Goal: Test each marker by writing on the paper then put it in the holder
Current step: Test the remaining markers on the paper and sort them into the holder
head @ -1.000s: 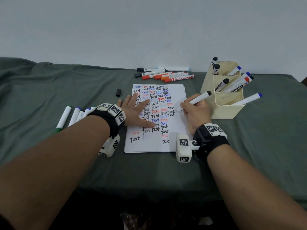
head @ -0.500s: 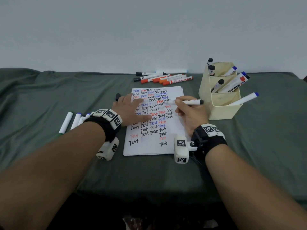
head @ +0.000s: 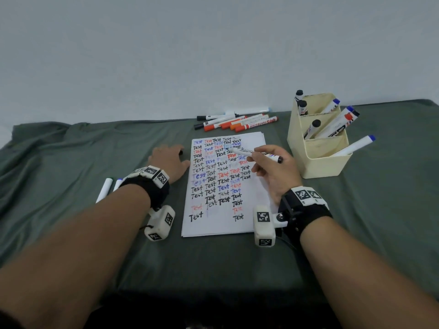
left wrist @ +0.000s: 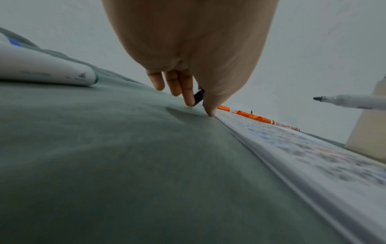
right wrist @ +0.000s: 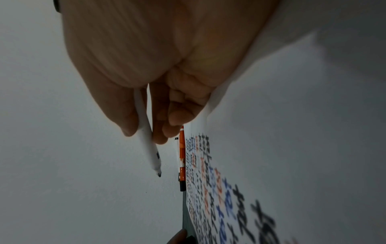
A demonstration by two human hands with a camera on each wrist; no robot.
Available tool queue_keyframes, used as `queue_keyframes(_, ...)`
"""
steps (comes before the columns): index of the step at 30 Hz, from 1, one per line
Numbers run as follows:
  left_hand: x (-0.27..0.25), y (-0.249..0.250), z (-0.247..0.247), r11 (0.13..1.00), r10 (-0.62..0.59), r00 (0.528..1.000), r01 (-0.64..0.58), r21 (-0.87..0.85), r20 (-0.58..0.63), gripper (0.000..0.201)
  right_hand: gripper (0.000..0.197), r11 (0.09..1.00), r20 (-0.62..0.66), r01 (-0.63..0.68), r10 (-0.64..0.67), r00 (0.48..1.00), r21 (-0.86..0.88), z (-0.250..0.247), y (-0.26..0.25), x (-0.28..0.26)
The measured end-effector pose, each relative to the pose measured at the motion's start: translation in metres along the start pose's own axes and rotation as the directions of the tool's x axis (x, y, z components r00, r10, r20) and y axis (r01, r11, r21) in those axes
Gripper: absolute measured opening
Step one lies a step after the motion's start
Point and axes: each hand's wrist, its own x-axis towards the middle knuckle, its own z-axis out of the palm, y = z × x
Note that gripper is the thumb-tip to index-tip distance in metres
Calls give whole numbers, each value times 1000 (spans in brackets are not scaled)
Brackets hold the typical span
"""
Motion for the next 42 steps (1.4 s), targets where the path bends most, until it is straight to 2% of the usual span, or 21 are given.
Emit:
queue_keyframes(2, 1, 0, 1, 995, 52, 997, -56, -77, -51, 40, 11, 1000, 1, 4, -4, 1000, 0, 0, -1, -1)
queue_keyframes(6, -2, -1, -3, 970, 79, 990, -103, -219, -117, 23, 11, 1000, 13, 8, -8, 1000, 20, 1, -3, -3)
queue_keyframes(9, -8, 3, -6, 966, 156, 976, -182, -181, -149, 24, 17, 1000, 17, 13, -13, 1000, 11, 2, -3, -4)
queue_keyframes(13, -17, 12, -8, 932, 184, 971, -222, -287, -152, 23, 29, 1000, 31, 7, -6, 1000, -21, 2, -2, -3)
queue_keyframes(17, -26, 25, -12, 885, 297, 941, -335, -325, -161, 26, 31, 1000, 45, -1, 2, 999, -23, 1, 0, -2)
queue_keyframes(22, -32, 36, -13, 838, 414, 898, -439, -325, -147, 21, 29, 999, 85, 5, -1, 996, -42, 1, 3, -1)
queue_keyframes(28, -40, 49, -17, 805, 516, 842, -540, -246, -160, 15, 29, 997, 121, 10, 0, 993, -82, 0, 2, -2)
queue_keyframes(31, -43, 55, -20, 810, 534, 836, -549, -206, -126, 13, 22, 996, 134, 6, 6, 991, -89, 1, 0, -4)
queue_keyframes(36, -47, 60, -26, 848, 493, 867, -497, -183, -67, 16, 20, 987, 153, 9, 16, 988, -158, 4, -4, -7)
queue_keyframes(40, -49, 60, -28, 852, 490, 870, -490, -185, -51, 18, 20, 973, 149, 14, 21, 989, -230, 5, -6, -8)
queue_keyframes(42, -47, 60, -26, 842, 512, 858, -510, -176, -34, 19, 13, 981, 133, 5, 21, 991, -192, 5, -6, -8)
